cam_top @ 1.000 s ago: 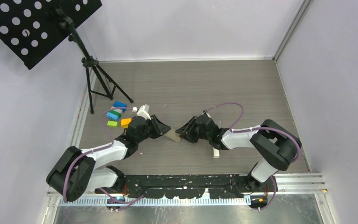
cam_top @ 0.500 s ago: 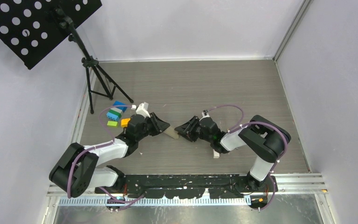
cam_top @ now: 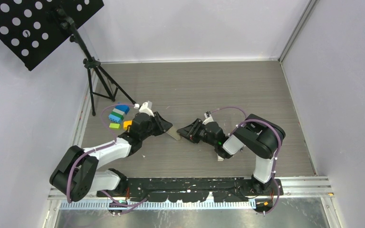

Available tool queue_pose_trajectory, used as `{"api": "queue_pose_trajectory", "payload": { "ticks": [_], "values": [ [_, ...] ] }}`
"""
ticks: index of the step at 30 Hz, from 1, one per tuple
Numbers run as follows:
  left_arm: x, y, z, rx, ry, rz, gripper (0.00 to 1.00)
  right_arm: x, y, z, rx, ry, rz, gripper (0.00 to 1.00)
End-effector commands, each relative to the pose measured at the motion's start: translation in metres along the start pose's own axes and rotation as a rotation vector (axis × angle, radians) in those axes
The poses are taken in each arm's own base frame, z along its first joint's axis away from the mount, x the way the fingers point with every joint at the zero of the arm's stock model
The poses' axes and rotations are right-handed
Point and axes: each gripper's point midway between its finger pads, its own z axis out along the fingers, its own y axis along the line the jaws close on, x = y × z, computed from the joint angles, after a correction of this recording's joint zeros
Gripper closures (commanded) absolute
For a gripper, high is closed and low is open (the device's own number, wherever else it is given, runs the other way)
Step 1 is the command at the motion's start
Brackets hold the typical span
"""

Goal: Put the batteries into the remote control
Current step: Remove the battery cover from the remote control.

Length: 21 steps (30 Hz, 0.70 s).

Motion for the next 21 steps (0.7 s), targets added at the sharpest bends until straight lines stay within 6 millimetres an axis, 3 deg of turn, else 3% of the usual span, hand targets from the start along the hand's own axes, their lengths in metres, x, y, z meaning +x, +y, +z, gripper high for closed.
{"api": "queue_pose_trajectory", "payload": {
  "ticks": [1, 14, 20, 21],
  "values": [
    [0.055, 0.028, -0.016, -0.130, 0.219, 0.051, 1.00, 0.006, 0.110, -0.015, -0.406, 0.030, -0.083, 0.62],
    [0.048, 0.055, -0.019, -0.308, 0.213, 0.157, 1.00, -0.017, 0.097, -0.034, -0.385, -0.041, -0.090, 0.62],
    [0.029, 0.051, -0.019, -0.343, 0.170, 0.196, 1.00, -0.035, 0.053, -0.037, -0.223, -0.105, -0.052, 0.60],
    [0.023, 0.051, -0.020, -0.363, 0.162, 0.211, 1.00, -0.039, 0.038, -0.039, -0.161, -0.118, -0.057, 0.60]
  ]
}}
